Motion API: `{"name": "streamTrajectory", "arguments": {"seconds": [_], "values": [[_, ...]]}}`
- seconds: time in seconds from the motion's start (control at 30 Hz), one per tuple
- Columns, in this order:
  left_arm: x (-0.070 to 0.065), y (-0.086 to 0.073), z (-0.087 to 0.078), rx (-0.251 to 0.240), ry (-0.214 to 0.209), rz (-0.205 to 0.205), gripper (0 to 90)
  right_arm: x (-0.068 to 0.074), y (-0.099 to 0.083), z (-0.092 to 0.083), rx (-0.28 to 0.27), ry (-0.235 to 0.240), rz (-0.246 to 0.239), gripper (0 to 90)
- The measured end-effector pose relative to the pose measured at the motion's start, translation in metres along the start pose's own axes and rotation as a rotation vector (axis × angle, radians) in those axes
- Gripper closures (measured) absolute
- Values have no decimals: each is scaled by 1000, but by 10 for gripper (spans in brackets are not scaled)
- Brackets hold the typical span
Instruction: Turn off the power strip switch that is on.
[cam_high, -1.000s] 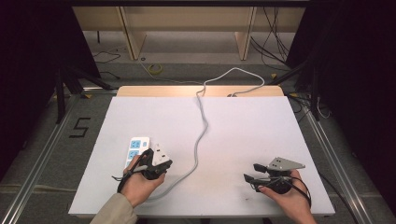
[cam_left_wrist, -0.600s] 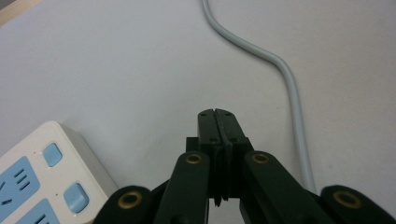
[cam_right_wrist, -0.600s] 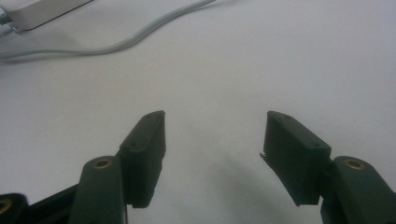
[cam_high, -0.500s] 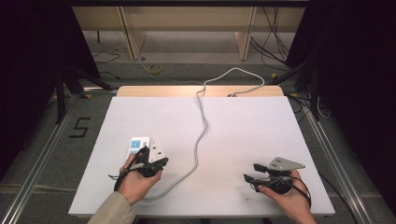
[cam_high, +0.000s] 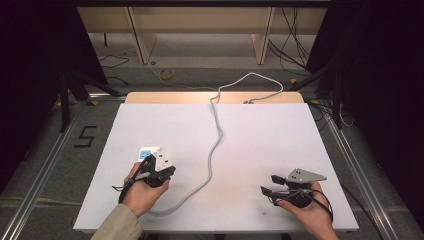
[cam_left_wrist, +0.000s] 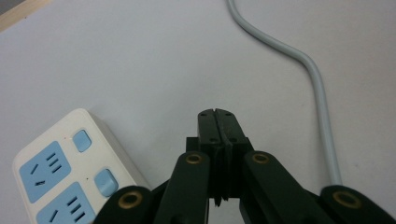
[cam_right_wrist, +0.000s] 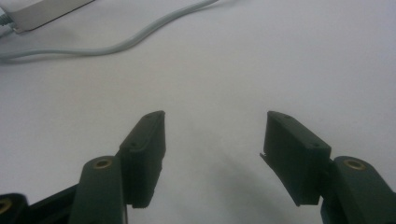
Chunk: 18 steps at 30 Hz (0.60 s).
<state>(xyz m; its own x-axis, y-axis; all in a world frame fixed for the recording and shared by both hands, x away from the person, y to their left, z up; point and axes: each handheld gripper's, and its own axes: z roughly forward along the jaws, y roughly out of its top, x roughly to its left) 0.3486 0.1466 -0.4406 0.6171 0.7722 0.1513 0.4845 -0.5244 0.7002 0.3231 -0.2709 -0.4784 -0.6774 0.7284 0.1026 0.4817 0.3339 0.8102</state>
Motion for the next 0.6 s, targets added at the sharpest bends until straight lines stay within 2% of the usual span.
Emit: {"name": "streamTrajectory", "arguments": {"seconds": [0.6], "values": [[15, -1, -4, 10, 33, -27, 898, 0, 0, 0, -4, -2, -2, 397]]}}
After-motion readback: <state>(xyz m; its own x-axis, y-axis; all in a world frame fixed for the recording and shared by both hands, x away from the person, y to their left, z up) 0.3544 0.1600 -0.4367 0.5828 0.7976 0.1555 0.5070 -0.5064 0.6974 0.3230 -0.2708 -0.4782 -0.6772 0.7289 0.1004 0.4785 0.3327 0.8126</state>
